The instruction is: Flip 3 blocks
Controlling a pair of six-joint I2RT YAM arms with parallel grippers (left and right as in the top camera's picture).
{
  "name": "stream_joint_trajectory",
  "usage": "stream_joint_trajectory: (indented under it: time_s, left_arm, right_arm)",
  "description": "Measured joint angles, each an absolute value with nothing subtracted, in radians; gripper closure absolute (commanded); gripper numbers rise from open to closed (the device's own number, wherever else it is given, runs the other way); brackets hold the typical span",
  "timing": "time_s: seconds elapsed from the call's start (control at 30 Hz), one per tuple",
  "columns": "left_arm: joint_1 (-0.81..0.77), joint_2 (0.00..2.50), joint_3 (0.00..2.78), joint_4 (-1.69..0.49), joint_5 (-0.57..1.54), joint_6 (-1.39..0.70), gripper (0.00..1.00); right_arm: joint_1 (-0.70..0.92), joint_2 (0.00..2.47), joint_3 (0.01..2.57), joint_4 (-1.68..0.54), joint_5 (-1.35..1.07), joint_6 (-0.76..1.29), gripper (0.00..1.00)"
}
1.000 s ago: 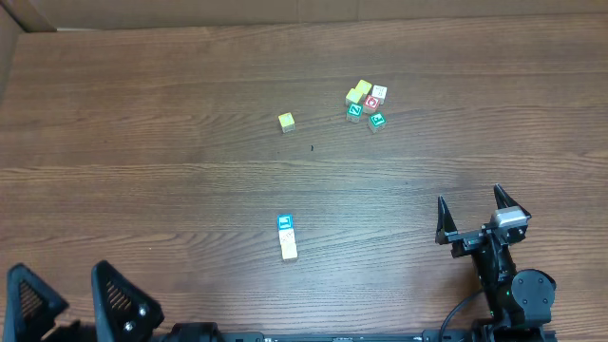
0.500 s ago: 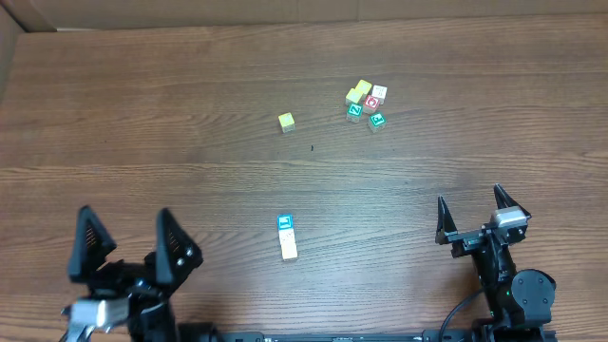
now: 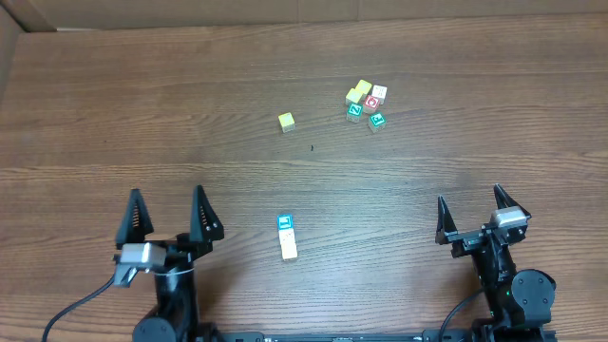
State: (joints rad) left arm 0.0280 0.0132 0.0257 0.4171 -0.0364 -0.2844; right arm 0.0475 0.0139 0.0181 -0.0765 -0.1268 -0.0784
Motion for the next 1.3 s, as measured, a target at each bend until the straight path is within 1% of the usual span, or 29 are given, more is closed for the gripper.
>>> stream_joint_trajectory:
  time_s: [0.2, 0.33, 0.5, 0.67, 0.8, 1.3]
  left_arm:
    - [0.028, 0.013, 0.009, 0.26, -0.038, -0.284, 0.01]
    - [0.028, 0.013, 0.008, 0.101, -0.057, -0.28, 0.0]
    - [0.028, 0.013, 0.008, -0.068, -0.08, -0.209, 0.0]
    - [0.028, 0.013, 0.008, -0.076, -0.05, -0.077, 0.01]
    - [0.028, 0.013, 0.008, -0.077, -0.029, -0.031, 0.01]
    - [0.028, 0.013, 0.008, -0.077, -0.018, 0.001, 0.0]
  right_arm:
    - [0.047, 0.014, 0.018, -0.076, -0.127, -0.078, 0.0]
    - [0.048, 0.014, 0.018, -0.075, -0.126, -0.079, 0.0]
    - [0.047, 0.014, 0.018, -0.076, -0.126, -0.078, 0.0]
    - [0.047, 0.014, 0.018, -0.076, -0.126, -0.078, 0.0]
    - [0.048, 0.014, 0.018, -0.076, -0.126, -0.078, 0.0]
    - [0.047, 0.014, 0.018, -0.076, -0.126, -0.079, 0.0]
